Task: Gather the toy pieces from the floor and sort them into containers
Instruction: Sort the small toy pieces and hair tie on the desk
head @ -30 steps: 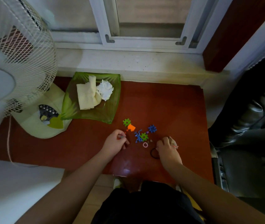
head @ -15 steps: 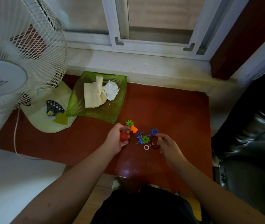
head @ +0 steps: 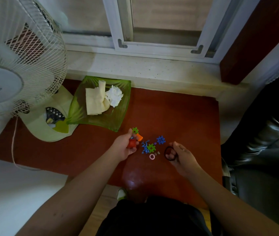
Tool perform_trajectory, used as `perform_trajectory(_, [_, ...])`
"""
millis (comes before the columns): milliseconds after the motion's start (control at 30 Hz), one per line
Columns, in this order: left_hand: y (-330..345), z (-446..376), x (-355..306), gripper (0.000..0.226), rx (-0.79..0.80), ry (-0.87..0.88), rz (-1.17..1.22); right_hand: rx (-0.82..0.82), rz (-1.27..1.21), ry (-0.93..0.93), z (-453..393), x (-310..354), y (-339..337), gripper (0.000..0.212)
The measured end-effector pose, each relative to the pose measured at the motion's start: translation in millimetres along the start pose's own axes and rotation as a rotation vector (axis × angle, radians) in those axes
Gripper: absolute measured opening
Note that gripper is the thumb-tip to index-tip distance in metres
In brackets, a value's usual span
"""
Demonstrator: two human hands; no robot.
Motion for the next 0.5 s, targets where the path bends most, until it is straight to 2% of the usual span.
perform_trajectory(67, [-1.5,0.0,1.5,0.024,0.043,0.009,0.004,0.025,-0.026,0.008,-0.3,0.8,-0.7,0.019])
perform_trajectory(333, [-5.4,-0.9,-3.2,0.018,0.105,0.007,-0.036,0.168,-0.067,-0.027,6.6,4.5,15.4,0.016])
perform_trajectory(400, [-5.8,0.2,-5.4,0.021,0.088,0.009,-0.127,0.183,-0.030,-0.049,7.3,5.8,19.2,0.019])
perform_trajectory(500, [-4.9,0.6,-9.5,0.030,0.042,0.127,-0.373,0.187,-0.011,-0.059,7.5,7.6,22.8,0.018])
Point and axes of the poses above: each hand's wrist, its own z-axis away from the middle knuckle, its own y-axis out of the palm, x = y × z, the point moved 3 cm from there along -z, towards the middle knuckle, and after that the axes turned 2 degrees about z, right-handed, at the moved point
